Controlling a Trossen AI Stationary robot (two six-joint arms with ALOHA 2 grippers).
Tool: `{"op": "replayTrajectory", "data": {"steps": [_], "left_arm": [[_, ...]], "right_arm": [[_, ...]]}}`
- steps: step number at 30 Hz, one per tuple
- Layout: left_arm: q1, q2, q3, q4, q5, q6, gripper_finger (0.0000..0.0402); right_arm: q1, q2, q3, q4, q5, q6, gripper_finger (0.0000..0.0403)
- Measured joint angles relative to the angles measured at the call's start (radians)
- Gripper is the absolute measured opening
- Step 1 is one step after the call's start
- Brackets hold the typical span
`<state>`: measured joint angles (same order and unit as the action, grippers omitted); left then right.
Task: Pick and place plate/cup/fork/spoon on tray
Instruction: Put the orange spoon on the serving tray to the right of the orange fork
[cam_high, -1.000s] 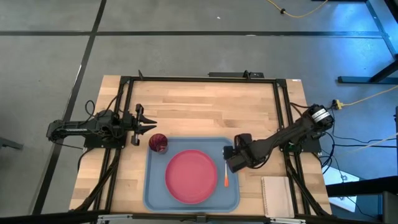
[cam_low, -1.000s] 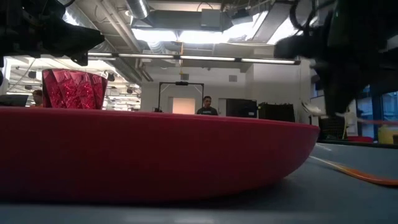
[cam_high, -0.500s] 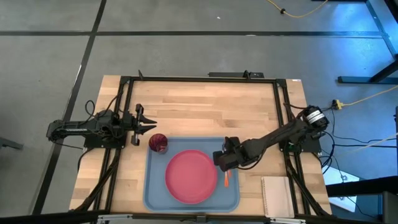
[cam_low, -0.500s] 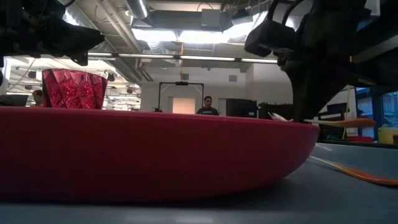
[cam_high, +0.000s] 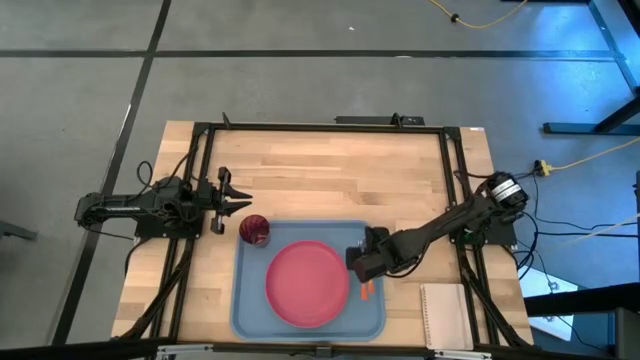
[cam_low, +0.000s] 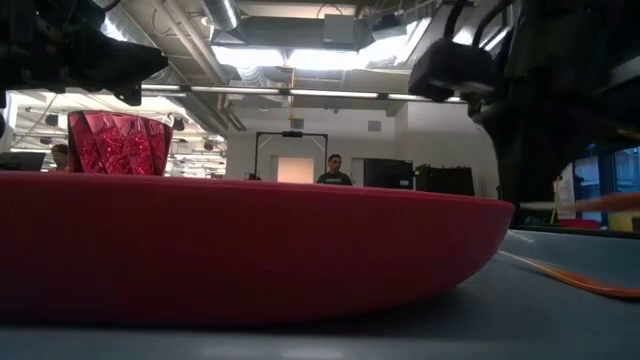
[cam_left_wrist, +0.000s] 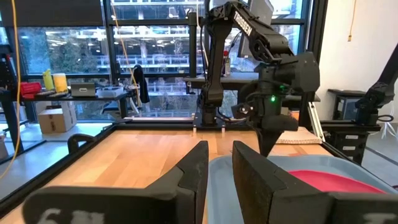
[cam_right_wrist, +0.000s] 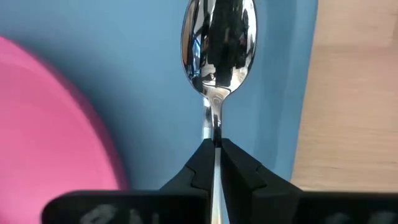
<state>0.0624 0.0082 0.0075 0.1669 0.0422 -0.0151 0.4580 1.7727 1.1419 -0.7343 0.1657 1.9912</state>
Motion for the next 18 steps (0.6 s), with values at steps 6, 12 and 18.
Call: {"op": "replayTrajectory", "data": {"steps": [6,12,18], "left_arm": [[0.000,0.000,0.000,0.001,0.000,0.000,0.0066],[0.000,0.000,0.000,0.001,0.000,0.000,0.0066],[0.000,0.000,0.000,0.000,0.000,0.000,0.0066]], "right_arm": [[-0.008,0.021,-0.004,-0.001,-0.047,0.001,0.0021],[-0.017,0.029,-0.004,-0.018,-0.052,0.009,0.0021],[-0.049,0.067,-0.004,-0.006,-0.097,-0.032,0.0021]]}}
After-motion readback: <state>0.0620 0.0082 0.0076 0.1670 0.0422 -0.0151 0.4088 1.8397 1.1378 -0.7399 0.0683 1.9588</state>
